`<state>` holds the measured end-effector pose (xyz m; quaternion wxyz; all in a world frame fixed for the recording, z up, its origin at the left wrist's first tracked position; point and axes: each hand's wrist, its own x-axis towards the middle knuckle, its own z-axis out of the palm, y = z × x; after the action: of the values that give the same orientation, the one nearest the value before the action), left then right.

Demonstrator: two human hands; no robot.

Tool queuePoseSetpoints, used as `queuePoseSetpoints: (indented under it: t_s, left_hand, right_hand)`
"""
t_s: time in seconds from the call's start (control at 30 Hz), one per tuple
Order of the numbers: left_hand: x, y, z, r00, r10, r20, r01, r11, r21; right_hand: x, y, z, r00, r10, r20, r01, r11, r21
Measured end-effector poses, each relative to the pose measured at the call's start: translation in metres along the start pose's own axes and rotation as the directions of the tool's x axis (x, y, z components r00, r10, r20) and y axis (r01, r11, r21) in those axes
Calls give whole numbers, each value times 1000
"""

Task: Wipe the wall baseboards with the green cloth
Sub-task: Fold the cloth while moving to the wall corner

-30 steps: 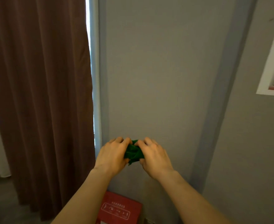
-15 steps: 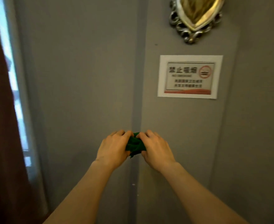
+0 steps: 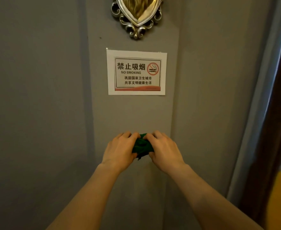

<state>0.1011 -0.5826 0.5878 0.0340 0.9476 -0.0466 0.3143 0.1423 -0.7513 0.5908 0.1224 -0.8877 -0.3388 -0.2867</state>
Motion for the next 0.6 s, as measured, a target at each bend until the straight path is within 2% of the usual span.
queuePoseSetpoints:
  t_s: [0.6]
  left_hand:
    - [40, -75, 123, 990, -37, 133, 50, 995, -90]
  right_hand:
    - [57, 34, 132, 988, 46, 147, -57, 996, 73]
